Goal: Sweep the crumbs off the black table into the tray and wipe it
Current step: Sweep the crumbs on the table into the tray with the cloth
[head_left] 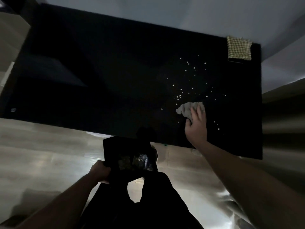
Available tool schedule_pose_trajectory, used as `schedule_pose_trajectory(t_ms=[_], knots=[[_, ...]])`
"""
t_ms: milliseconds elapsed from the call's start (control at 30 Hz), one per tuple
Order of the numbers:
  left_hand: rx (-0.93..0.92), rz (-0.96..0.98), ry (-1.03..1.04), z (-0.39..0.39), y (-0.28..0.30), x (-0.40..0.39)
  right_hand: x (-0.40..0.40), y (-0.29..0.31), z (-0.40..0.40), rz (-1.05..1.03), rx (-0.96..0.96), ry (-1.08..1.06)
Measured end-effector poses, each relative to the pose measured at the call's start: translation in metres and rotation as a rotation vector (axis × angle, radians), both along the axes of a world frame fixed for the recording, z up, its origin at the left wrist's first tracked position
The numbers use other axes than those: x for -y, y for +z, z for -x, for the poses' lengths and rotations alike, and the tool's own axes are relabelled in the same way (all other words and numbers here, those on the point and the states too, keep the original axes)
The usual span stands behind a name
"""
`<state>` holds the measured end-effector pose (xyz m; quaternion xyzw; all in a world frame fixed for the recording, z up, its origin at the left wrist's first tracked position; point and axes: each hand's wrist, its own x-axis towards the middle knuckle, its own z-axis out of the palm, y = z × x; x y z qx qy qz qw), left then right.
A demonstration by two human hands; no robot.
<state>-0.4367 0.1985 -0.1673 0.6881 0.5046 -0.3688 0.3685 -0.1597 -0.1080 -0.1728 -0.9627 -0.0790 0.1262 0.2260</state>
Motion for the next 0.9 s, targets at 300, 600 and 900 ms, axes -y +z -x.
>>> schedule_pose_trajectory(t_ms=[300,600,900], knots=[[0.005,0.022,-0.131,-0.02,-0.007,0.026,-0.052,-0.006,0.124,-0.285,-0.084,0.298],[-0.007,0.053,-0.18,-0.041,-0.001,0.05,0.004,0.049,0.09,-0.464,-0.089,-0.066],[-0.005,0.089,-0.144,-0.048,-0.004,0.063,0.154,0.038,-0.025,-0.12,0.037,-0.451]])
